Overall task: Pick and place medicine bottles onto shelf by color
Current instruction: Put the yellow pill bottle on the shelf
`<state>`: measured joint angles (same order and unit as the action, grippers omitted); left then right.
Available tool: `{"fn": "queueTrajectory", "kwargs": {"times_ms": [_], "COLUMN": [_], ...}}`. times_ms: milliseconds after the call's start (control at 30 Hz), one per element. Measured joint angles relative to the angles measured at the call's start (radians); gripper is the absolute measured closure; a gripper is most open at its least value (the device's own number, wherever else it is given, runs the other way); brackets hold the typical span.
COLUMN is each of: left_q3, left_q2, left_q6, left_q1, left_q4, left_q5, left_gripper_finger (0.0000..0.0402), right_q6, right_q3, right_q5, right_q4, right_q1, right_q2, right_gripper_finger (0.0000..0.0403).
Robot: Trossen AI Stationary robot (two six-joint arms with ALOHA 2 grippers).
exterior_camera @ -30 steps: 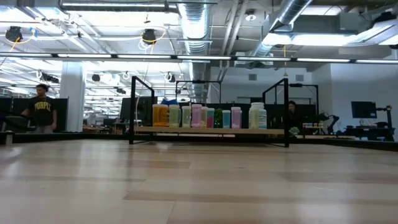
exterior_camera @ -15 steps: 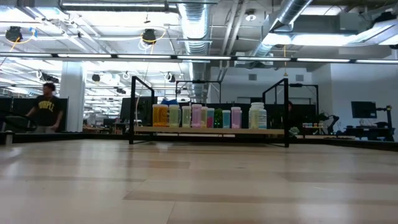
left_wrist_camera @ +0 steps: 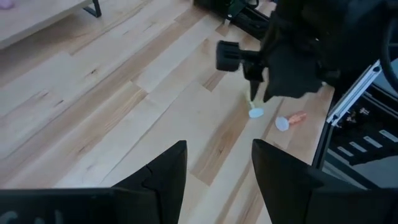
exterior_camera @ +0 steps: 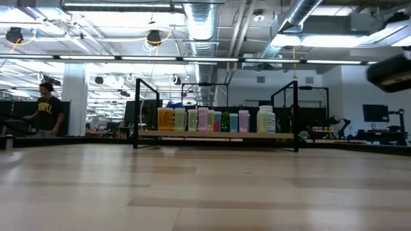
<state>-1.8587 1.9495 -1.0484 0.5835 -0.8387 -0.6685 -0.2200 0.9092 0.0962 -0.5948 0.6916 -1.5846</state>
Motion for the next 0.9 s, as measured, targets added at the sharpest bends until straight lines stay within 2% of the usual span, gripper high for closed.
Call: {"fn": "queueTrajectory", "kwargs": {"times_ms": [267,400,567,833,900], "left_q3": [0.0,0.0,0.0,0.0,0.0], "left_q2": [0.0,0.0,0.0,0.0,0.0], "left_q6": [0.017,0.019,0.019,0.031,0.032], "left_q1": [0.0,0.0,0.0,0.0,0.0], "left_q4": [-0.001,-0.001,-0.002,-0.002,-0.002], "left_q5": [0.005,0.006,0.006,0.0,0.0], "left_gripper_finger": [0.0235,0.0235,0.0235,0.0235,0.0235], "right_q6": [0.007,0.027,0.075,0.09,0.089], "right_q3": [0.0,0.001,0.002,0.001,0.001], "right_q5": [0.008,0.015,0.006,-0.216,-0.23], "right_q4": [-0.007,-0.029,-0.06,-0.075,-0.061], "right_q1": [-0.047,-0.024,0.06,0.145,0.137], "right_q2": [0.017,0.029,0.036,0.008,0.008], "right_gripper_finger": [0.028,0.0258,0.0218,0.0166,0.0163]}}
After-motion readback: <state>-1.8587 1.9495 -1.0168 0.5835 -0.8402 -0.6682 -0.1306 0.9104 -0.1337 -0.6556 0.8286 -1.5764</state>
